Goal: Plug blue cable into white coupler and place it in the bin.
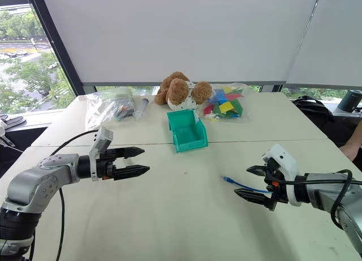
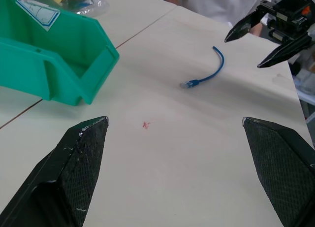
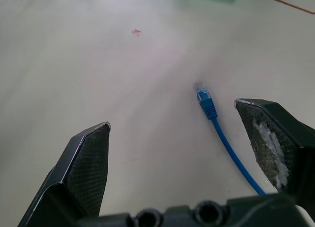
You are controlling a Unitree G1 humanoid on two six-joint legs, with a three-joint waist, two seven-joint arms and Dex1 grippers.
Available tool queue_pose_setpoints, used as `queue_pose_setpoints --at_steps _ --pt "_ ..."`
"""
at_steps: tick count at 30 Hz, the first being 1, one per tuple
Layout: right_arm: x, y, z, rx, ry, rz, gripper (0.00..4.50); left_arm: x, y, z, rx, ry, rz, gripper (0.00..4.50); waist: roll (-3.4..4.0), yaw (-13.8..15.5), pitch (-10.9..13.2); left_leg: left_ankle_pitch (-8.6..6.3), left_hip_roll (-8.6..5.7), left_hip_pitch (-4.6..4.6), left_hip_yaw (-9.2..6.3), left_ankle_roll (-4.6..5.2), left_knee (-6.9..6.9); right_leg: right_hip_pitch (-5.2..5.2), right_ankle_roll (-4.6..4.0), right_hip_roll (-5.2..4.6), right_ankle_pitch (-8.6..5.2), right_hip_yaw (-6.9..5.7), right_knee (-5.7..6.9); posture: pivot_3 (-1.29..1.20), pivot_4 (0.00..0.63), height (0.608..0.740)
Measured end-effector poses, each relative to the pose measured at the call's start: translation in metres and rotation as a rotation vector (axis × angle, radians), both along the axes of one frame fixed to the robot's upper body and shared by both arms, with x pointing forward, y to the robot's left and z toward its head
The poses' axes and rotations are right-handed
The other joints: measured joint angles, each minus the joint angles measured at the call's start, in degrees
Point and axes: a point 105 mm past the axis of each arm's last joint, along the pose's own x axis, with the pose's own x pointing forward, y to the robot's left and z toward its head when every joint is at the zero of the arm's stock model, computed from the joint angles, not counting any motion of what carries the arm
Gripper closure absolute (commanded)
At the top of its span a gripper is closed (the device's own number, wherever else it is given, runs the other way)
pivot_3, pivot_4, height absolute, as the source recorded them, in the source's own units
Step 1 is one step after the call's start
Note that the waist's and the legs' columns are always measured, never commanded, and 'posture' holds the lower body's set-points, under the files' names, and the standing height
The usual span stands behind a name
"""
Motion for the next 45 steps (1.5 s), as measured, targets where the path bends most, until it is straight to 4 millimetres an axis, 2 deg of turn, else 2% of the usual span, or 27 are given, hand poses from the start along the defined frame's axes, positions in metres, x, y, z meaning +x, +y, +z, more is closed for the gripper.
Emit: queue_pose_setpoints --at_steps 6,10,12,16,21,24,27,30,31,36,39,45 --pt "0.006 0.001 -0.015 -0.015 0.012 0.006 0.09 0.001 0.000 -0.001 0.002 0.000 0.004 0.00 -0.01 -0.06 0.00 0.00 0.00 0.00 0.02 0.00 0.00 0.00 0.00 0.00 0.00 0.01 -0.01 0.00 0.150 0.740" --pt "0.028 0.005 -0.024 -0.006 0.012 0.045 0.09 0.002 -0.006 0.000 -0.011 -0.006 -0.008 0.00 -0.02 -0.20 0.00 0.00 -0.02 0.05 0.04 0.00 0.02 0.06 0.00 0.01 0.00 0.00 -0.01 0.00 0.150 0.740" --pt "0.037 0.006 -0.034 -0.003 0.033 0.058 0.09 0.002 -0.010 0.002 -0.016 -0.014 -0.019 0.00 -0.01 -0.21 0.00 0.00 -0.03 0.05 0.04 0.00 0.02 0.05 0.00 0.02 0.00 0.01 0.00 0.00 0.150 0.740" --pt "0.052 0.002 -0.068 -0.039 0.104 0.073 0.09 0.004 -0.009 0.000 -0.005 -0.021 0.004 0.00 -0.01 -0.15 0.00 -0.01 -0.04 0.02 0.04 0.02 0.02 0.02 0.01 0.04 0.01 0.01 0.01 0.00 0.150 0.740" --pt "0.064 0.004 -0.073 -0.044 0.087 0.104 0.09 0.005 -0.008 0.000 0.000 -0.024 0.014 0.00 -0.04 -0.30 -0.02 -0.01 -0.03 0.08 0.06 0.02 0.04 0.06 0.02 0.03 0.01 0.01 0.02 0.00 0.150 0.740" --pt "0.068 0.002 -0.075 -0.058 0.077 0.105 0.96 0.006 -0.008 0.000 0.003 -0.025 0.020 0.00 -0.05 -0.34 -0.03 -0.01 -0.02 0.16 0.06 0.02 0.04 0.16 0.01 0.05 0.01 0.01 0.02 0.00 0.150 0.740" --pt "0.071 -0.002 -0.075 -0.081 0.064 0.088 2.50 0.006 -0.007 0.000 0.005 -0.027 0.019 0.00 -0.06 -0.25 -0.03 -0.01 -0.01 0.20 0.04 0.02 0.04 0.21 0.01 0.05 0.01 0.01 0.02 0.00 0.150 0.740" --pt "0.070 0.003 -0.076 -0.066 0.065 0.092 4.14 0.008 -0.003 -0.001 0.021 -0.038 0.031 0.00 -0.07 -0.22 -0.04 -0.01 -0.01 0.20 0.02 0.02 0.04 0.22 0.01 0.05 0.01 0.00 0.02 0.00 0.150 0.740" --pt "0.070 0.004 -0.076 -0.064 0.065 0.098 4.48 0.008 -0.003 -0.001 0.021 -0.040 0.033 0.00 -0.07 -0.26 -0.05 -0.01 -0.01 0.20 0.03 0.02 0.04 0.22 0.01 0.05 0.01 0.01 0.02 0.00 0.150 0.740" --pt "0.070 0.007 -0.074 -0.082 0.060 0.109 4.48 0.008 0.001 -0.008 0.037 -0.046 0.034 0.00 -0.07 -0.30 -0.05 -0.01 -0.01 0.21 0.02 0.02 0.03 0.22 0.01 0.05 0.01 0.00 0.02 0.00 0.150 0.740" --pt "0.065 0.020 -0.072 -0.111 0.060 0.167 4.48 0.009 0.003 -0.013 0.065 -0.050 0.028 0.00 -0.06 -0.31 -0.05 -0.01 -0.01 0.20 0.03 0.02 0.03 0.21 0.01 0.06 0.01 0.00 0.02 0.00 0.150 0.740" --pt "0.031 0.099 -0.076 -0.089 0.090 0.482 4.48 0.005 -0.009 -0.025 0.107 -0.049 -0.052 0.00 -0.06 -0.23 -0.04 -0.02 0.00 0.14 0.00 0.02 0.03 0.15 0.01 0.05 0.01 0.00 0.03 0.00 0.150 0.740"
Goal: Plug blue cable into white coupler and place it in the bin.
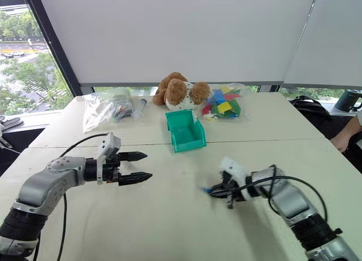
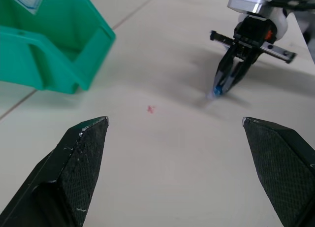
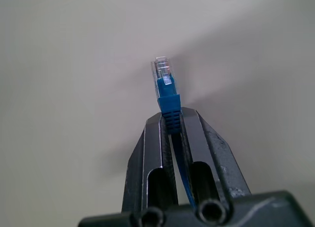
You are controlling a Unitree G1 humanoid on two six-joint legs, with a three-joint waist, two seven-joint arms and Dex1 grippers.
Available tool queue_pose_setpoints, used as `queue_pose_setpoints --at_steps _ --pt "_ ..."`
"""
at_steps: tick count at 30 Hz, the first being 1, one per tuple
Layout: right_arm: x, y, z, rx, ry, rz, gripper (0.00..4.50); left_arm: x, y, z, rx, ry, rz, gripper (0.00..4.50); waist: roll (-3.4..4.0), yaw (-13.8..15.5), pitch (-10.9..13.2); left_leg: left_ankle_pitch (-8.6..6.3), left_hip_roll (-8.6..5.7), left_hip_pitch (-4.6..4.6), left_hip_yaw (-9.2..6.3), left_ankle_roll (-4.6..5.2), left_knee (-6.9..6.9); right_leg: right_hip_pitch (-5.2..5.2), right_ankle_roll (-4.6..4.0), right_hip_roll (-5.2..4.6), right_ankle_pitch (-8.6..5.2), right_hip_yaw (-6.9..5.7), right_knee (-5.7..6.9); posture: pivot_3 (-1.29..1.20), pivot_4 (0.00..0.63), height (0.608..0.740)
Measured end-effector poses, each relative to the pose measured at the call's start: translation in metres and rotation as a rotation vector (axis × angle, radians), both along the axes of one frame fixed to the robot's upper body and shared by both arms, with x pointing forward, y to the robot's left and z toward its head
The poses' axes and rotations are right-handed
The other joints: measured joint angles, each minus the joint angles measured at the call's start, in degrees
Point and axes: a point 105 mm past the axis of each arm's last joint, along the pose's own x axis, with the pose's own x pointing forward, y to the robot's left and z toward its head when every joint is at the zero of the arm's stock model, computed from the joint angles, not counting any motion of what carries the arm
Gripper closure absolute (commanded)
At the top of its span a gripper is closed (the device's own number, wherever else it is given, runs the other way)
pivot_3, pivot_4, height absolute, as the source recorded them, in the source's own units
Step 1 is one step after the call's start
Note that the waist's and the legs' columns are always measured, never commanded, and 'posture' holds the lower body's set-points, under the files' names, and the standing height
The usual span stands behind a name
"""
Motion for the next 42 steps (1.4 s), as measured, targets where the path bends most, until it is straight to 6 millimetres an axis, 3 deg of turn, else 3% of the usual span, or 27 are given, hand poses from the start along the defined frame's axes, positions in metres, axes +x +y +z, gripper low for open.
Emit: queue_pose_setpoints --at_steps 3,7,11,17,26,31,34,37,42 --pt "0.000 0.031 0.000 0.009 -0.011 0.082 4.48 -0.002 -0.005 -0.005 0.018 0.010 -0.034 0.00 0.00 -0.03 0.00 0.00 -0.01 -0.01 0.00 0.00 0.01 -0.01 0.00 -0.01 0.00 0.00 0.00 0.00 0.150 0.740" --pt "0.020 0.059 0.000 0.001 -0.052 0.090 4.48 -0.003 -0.009 -0.004 0.026 0.004 -0.062 0.00 0.01 0.04 0.00 0.00 -0.04 -0.03 0.00 0.00 0.01 -0.02 0.00 -0.01 0.00 0.00 0.01 0.00 0.150 0.740" --pt "0.032 0.064 -0.001 -0.049 -0.102 0.103 2.99 -0.008 -0.014 -0.013 0.066 0.011 -0.111 0.00 0.00 0.08 0.00 0.00 -0.07 -0.06 0.00 0.00 0.01 -0.04 0.00 -0.06 0.00 0.00 0.02 0.00 0.150 0.740" --pt "0.028 0.046 0.003 -0.086 -0.127 0.090 0.06 -0.014 -0.024 -0.028 0.170 -0.017 -0.233 0.00 0.01 0.38 0.00 0.00 -0.09 -0.08 -0.01 0.00 0.01 -0.05 0.00 -0.07 0.00 -0.02 0.01 0.00 0.150 0.740" --pt "-0.001 -0.010 0.029 -0.080 -0.131 -0.075 0.06 0.002 -0.047 -0.060 0.252 -0.066 -0.343 0.00 0.01 1.34 0.00 -0.01 -0.14 -0.09 0.03 0.01 0.03 -0.07 0.00 -0.03 0.00 -0.03 -0.01 0.00 0.150 0.740" --pt "-0.017 -0.020 0.036 -0.072 -0.133 -0.137 0.06 0.016 -0.051 -0.079 0.310 -0.086 -0.365 0.00 0.00 1.29 0.00 -0.02 -0.13 -0.10 0.03 0.03 0.04 -0.07 0.00 -0.02 0.00 -0.04 -0.02 0.00 0.150 0.740" --pt "-0.023 -0.024 0.039 -0.076 -0.133 -0.158 0.06 0.021 -0.052 -0.080 0.319 -0.114 -0.377 0.00 -0.01 1.35 0.00 -0.02 -0.12 -0.10 0.02 0.03 0.09 -0.07 0.00 -0.03 0.00 -0.03 -0.02 0.00 0.150 0.740" --pt "-0.028 -0.024 0.044 -0.061 -0.142 -0.174 0.00 0.023 -0.055 -0.082 0.310 -0.121 -0.391 0.83 -0.01 1.47 -0.01 -0.02 -0.08 -0.11 -0.02 0.04 0.13 -0.02 0.00 -0.05 0.00 -0.03 -0.02 0.00 0.150 0.740" --pt "-0.035 -0.024 0.046 -0.032 -0.124 -0.205 0.00 0.023 -0.056 -0.082 0.296 -0.120 -0.397 3.34 -0.02 1.40 -0.01 -0.03 -0.06 -0.11 -0.05 0.05 0.14 -0.01 0.00 -0.06 0.00 -0.04 -0.02 0.00 0.150 0.740"
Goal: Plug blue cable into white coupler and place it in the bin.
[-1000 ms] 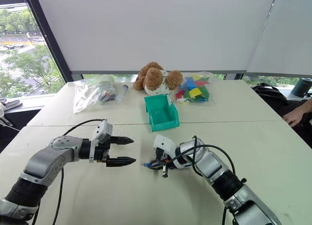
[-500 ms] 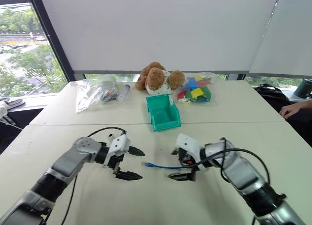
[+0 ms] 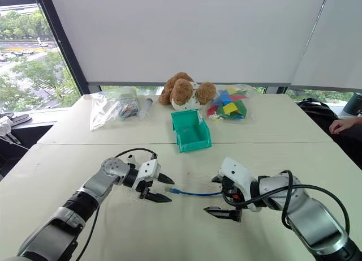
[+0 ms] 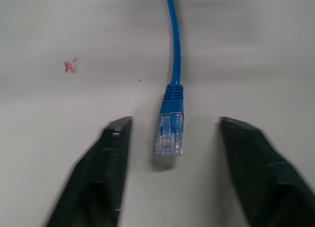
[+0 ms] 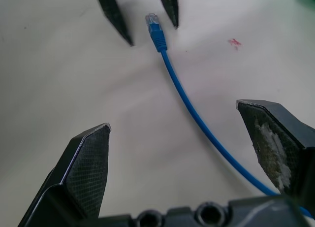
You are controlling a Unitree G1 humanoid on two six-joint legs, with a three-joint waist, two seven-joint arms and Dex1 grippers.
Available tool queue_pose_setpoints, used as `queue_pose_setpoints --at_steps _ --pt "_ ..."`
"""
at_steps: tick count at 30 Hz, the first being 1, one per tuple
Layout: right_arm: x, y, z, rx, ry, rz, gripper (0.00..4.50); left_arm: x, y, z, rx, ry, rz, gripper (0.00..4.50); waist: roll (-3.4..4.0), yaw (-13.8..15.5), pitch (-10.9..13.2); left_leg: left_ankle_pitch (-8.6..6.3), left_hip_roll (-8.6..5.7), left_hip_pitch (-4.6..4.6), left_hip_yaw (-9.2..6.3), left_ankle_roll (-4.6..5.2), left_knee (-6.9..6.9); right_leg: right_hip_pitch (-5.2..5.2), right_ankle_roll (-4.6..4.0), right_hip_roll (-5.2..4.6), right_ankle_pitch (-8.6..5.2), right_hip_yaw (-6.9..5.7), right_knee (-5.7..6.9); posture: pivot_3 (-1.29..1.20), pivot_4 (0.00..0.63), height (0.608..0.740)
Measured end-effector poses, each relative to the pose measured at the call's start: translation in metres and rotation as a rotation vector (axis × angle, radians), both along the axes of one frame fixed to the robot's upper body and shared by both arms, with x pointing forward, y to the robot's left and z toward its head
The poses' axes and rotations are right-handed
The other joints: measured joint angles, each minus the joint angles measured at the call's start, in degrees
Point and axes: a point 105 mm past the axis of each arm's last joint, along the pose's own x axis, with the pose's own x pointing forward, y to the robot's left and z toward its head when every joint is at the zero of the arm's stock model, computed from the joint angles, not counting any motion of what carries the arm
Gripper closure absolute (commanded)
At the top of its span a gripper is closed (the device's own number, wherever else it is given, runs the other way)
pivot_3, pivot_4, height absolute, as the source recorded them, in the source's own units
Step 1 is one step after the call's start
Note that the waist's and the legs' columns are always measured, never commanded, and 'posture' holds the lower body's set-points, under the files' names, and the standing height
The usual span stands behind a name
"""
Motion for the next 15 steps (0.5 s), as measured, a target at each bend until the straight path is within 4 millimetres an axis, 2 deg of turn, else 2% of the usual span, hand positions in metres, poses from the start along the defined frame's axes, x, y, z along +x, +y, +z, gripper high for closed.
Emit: queue_pose_setpoints --at_steps 2,3,6,9,12,15 --pt "-0.003 0.000 0.000 0.022 0.017 -0.016 0.00 0.000 0.000 0.000 -0.002 0.001 -0.001 4.32 0.00 -0.01 0.00 -0.01 0.01 0.00 0.00 0.02 0.00 0.00 0.00 0.00 0.00 0.00 0.00 0.00 0.150 0.740" --pt "-0.005 0.000 0.000 0.044 0.032 -0.029 0.00 -0.001 0.000 0.000 -0.006 0.003 0.000 4.48 0.00 -0.01 0.00 -0.01 0.01 0.00 0.00 0.03 0.00 0.00 0.00 0.00 0.00 0.00 0.00 0.00 0.150 0.740" --pt "-0.008 0.002 0.004 0.146 0.073 -0.076 0.00 -0.003 0.002 0.000 -0.021 -0.002 0.009 4.48 0.00 -0.06 0.00 -0.02 0.04 0.00 -0.01 0.04 0.00 -0.01 0.01 0.00 0.00 0.00 0.00 0.00 0.150 0.740" --pt "-0.006 0.008 0.019 0.359 0.129 -0.130 0.00 0.002 -0.003 0.009 -0.082 -0.030 0.056 4.48 -0.01 -0.02 0.00 -0.02 0.06 -0.02 -0.05 0.04 0.00 -0.02 0.02 0.01 0.01 0.00 0.02 0.00 0.150 0.740" --pt "-0.001 0.012 0.035 0.508 0.152 -0.162 0.00 0.012 -0.012 0.039 -0.213 -0.088 0.108 4.48 -0.01 0.06 0.00 -0.02 0.05 -0.04 -0.07 0.04 0.02 -0.01 0.13 -0.01 0.08 0.00 0.02 0.00 0.150 0.740" --pt "0.006 0.015 0.033 0.585 0.209 -0.222 0.00 0.021 -0.013 0.068 -0.295 -0.155 0.154 4.48 0.01 -0.06 0.00 -0.03 0.04 -0.03 -0.06 0.05 0.01 -0.01 0.14 -0.02 0.08 0.00 0.03 0.00 0.150 0.740"
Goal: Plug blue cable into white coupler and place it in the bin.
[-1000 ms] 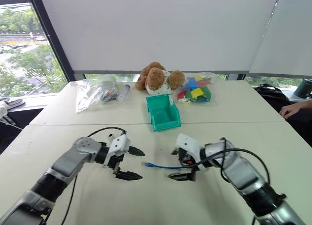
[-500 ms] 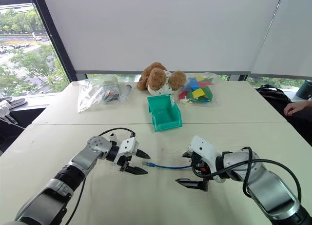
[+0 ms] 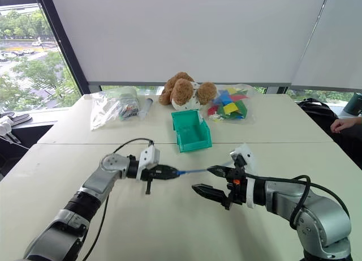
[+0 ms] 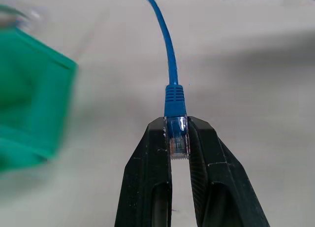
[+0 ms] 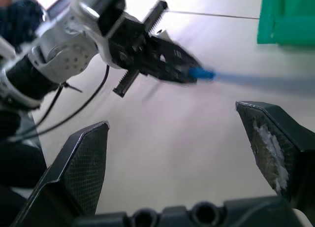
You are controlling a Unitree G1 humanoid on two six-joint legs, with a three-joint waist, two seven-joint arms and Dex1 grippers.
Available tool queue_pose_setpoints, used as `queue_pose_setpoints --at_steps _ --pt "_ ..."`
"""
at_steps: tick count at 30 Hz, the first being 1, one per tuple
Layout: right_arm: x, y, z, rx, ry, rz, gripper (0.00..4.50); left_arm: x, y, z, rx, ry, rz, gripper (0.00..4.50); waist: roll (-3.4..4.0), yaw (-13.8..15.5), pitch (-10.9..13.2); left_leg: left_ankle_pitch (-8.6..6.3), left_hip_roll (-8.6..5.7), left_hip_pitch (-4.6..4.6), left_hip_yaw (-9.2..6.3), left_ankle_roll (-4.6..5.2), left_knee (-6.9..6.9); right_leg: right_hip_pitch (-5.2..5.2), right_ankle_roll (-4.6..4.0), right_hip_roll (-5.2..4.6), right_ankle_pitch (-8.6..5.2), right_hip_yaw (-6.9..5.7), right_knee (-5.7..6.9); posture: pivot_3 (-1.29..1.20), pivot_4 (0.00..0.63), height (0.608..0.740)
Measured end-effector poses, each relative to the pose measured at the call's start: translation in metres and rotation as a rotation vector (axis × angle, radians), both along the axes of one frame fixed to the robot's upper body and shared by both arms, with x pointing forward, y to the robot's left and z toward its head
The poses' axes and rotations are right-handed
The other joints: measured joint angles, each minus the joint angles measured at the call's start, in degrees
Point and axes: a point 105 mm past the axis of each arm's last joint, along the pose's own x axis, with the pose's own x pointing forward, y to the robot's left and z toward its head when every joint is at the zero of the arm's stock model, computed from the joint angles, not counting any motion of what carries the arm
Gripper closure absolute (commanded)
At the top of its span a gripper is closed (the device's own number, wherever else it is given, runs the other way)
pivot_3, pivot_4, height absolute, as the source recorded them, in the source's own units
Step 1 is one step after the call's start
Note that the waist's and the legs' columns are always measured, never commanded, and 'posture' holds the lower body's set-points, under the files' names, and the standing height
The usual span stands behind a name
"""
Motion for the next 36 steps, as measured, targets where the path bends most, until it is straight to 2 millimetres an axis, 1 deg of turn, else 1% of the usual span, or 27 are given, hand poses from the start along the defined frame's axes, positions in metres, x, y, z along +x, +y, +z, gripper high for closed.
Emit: queue_pose_setpoints --at_steps 2,5,8,11,13,17,23,26,29,30,31,33,36 --pt "0.007 0.003 -0.004 0.034 0.040 -0.032 0.00 0.002 -0.002 0.010 -0.040 -0.019 0.016 4.48 0.00 -0.03 0.00 0.00 0.00 0.00 0.01 0.00 -0.01 -0.01 0.00 0.00 0.00 0.00 0.01 0.00 0.150 0.740" --pt "0.020 0.012 -0.002 0.111 0.071 -0.065 0.00 0.001 -0.007 0.015 -0.059 -0.025 0.020 4.48 0.01 -0.24 0.00 0.00 -0.02 0.01 0.02 0.00 -0.02 -0.02 0.01 0.03 0.00 0.00 0.03 0.00 0.150 0.740" --pt "0.040 0.020 0.007 0.220 0.107 -0.118 0.00 0.002 -0.007 0.015 -0.061 -0.026 0.027 4.48 0.02 -0.40 0.00 0.00 -0.03 0.01 0.03 0.00 -0.03 -0.06 0.01 0.04 0.01 0.00 0.08 0.00 0.150 0.740" --pt "0.051 0.027 0.017 0.295 0.131 -0.137 0.00 0.002 -0.009 0.017 -0.066 -0.030 0.027 4.48 0.02 -0.32 -0.01 0.00 -0.03 -0.01 0.02 0.00 -0.05 -0.10 0.01 0.03 0.01 0.00 0.11 0.00 0.150 0.740" --pt "0.056 0.030 0.019 0.328 0.152 -0.148 0.00 0.002 -0.009 0.017 -0.070 -0.033 0.033 4.48 0.02 -0.20 0.00 0.00 -0.04 -0.02 0.03 0.00 -0.05 -0.10 0.01 0.02 0.01 0.00 0.10 0.00 0.150 0.740" --pt "0.062 0.031 0.014 0.342 0.199 -0.178 0.00 0.003 -0.010 0.018 -0.076 -0.037 0.037 4.48 0.03 -0.17 -0.01 0.00 -0.05 -0.02 0.03 0.00 -0.05 -0.10 0.02 0.01 0.01 0.01 0.09 0.00 0.150 0.740" --pt "0.064 0.036 0.010 0.366 0.238 -0.177 0.00 0.005 -0.014 0.022 -0.088 -0.048 0.042 4.48 0.03 -0.57 0.00 0.00 -0.05 -0.02 0.03 0.00 -0.07 -0.12 0.02 0.02 0.01 0.01 0.10 0.00 0.150 0.740" --pt "0.065 0.038 0.010 0.365 0.244 -0.172 0.85 0.006 -0.015 0.025 -0.091 -0.057 0.044 4.50 0.03 -0.80 0.00 0.00 -0.05 -0.02 0.03 0.01 -0.08 -0.12 0.02 0.02 0.01 0.01 0.10 0.00 0.150 0.740" --pt "0.065 0.042 0.012 0.368 0.239 -0.161 2.38 0.006 -0.015 0.025 -0.091 -0.057 0.044 4.50 0.04 -1.20 0.00 0.00 -0.05 -0.02 0.02 0.01 -0.10 -0.13 0.02 0.03 0.01 0.00 0.10 0.00 0.150 0.740" --pt "0.066 0.041 0.011 0.368 0.246 -0.168 3.00 0.006 -0.014 0.026 -0.091 -0.062 0.043 4.50 0.04 -1.33 0.00 0.00 -0.05 -0.02 0.03 0.01 -0.10 -0.13 0.02 0.03 0.01 0.00 0.09 0.00 0.150 0.740" --pt "0.067 0.040 0.010 0.369 0.252 -0.174 3.43 0.006 -0.015 0.026 -0.092 -0.066 0.042 4.50 0.04 -1.38 0.00 0.00 -0.05 -0.02 0.03 0.01 -0.11 -0.13 0.02 0.02 0.01 0.01 0.09 0.00 0.150 0.740" --pt "0.069 0.038 0.009 0.376 0.253 -0.185 4.47 0.005 -0.014 0.028 -0.089 -0.075 0.042 4.50 0.05 -1.45 0.00 0.00 -0.04 -0.02 0.03 0.01 -0.13 -0.15 0.02 0.03 0.01 0.01 0.09 0.00 0.150 0.740" --pt "0.070 0.038 0.010 0.383 0.249 -0.187 4.47 0.005 -0.014 0.028 -0.090 -0.078 0.043 4.50 0.05 -1.46 0.00 0.00 -0.03 -0.02 0.04 0.01 -0.15 -0.16 0.02 0.04 0.01 0.01 0.09 0.00 0.150 0.740"
